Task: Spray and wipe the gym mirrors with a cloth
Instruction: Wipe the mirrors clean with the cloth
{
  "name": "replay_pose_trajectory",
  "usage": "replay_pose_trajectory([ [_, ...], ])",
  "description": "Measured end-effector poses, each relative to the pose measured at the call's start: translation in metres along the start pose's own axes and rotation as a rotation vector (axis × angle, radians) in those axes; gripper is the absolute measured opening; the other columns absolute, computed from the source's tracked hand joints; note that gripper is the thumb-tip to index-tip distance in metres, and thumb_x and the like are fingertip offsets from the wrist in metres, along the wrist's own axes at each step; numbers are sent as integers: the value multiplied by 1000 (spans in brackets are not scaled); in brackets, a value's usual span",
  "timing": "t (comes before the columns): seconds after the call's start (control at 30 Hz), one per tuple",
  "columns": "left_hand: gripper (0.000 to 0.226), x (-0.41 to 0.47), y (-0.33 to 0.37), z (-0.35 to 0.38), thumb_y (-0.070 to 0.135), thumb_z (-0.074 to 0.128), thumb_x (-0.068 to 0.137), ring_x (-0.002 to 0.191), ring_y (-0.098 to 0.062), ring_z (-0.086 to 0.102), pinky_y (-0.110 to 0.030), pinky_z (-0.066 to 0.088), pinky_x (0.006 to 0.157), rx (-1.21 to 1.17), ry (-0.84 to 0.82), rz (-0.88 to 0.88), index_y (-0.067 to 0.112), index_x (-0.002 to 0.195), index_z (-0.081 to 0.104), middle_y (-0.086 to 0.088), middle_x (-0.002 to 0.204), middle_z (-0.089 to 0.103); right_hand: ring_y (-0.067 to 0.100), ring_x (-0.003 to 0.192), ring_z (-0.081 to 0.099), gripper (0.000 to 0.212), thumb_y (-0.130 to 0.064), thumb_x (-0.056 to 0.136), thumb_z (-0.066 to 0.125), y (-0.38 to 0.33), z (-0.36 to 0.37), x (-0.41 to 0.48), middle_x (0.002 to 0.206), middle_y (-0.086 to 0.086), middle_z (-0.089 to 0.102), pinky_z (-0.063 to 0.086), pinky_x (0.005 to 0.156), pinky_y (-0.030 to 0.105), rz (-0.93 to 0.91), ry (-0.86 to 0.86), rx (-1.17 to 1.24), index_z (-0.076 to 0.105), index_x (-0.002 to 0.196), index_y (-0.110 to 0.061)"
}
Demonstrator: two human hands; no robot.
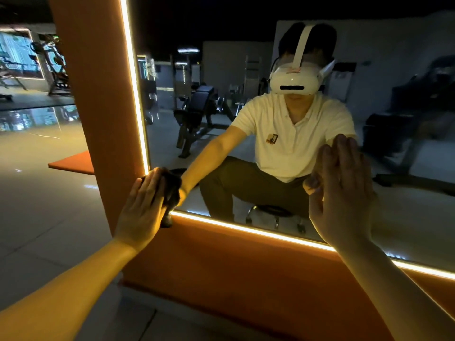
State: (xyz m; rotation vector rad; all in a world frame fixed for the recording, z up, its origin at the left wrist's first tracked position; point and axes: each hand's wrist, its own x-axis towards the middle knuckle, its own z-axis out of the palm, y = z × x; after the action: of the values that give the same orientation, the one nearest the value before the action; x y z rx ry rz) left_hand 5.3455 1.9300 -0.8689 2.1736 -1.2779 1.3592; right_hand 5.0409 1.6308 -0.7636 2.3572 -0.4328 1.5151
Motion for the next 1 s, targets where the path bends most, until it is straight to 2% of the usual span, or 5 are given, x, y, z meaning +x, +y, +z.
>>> replay_pose_trajectory([
  [0.17, 61, 26, 78, 6, 18, 52, 108, 157, -39, 24, -57, 26, 126, -64, 69, 203, -5, 159, 29, -26, 169, 21, 35, 159, 8, 73, -15, 94, 53, -3, 1, -1, 170, 21, 14, 17, 126, 59, 23, -8, 0, 27, 160, 0],
  [0.3, 70, 42, 148, 19, 22, 47, 108, 162, -35, 6, -50, 11, 131, -9, -14, 332, -3, 164, 12, -22, 174, 2, 36, 159, 9, 73, -15, 93, 53, -3, 0, -1, 170, 21, 14, 19, 124, 60, 24, -25, -6, 26, 160, 0],
  [0.47, 71, 55, 137, 23, 38, 42, 111, 162, -31, 11, -48, 15, 130, 26, -10, 428, 0, 165, 14, -18, 174, 7, 33, 159, 8, 71, -13, 95, 51, 8, -6, -1, 170, 19, 13, 19, 126, 57, -37, -88, -36, 27, 161, -2],
  [0.87, 72, 88, 286, 39, 37, 36, 110, 162, -31, 8, -48, 7, 131, -58, 87, 477, -3, 164, 10, -19, 174, 5, 34, 157, 19, 63, -17, 97, 38, 97, -65, -34, 168, 19, 23, 26, 124, 56, 70, -93, -96, 28, 159, -7],
  [1.0, 71, 101, 350, 37, 36, 32, 112, 162, -30, 6, -47, 9, 131, -130, 118, 453, -2, 165, 4, -18, 175, 1, 33, 157, 18, 70, -9, 93, 52, 117, -86, -59, 170, 16, 19, 30, 122, 58, 107, -237, -118, 29, 159, -8],
])
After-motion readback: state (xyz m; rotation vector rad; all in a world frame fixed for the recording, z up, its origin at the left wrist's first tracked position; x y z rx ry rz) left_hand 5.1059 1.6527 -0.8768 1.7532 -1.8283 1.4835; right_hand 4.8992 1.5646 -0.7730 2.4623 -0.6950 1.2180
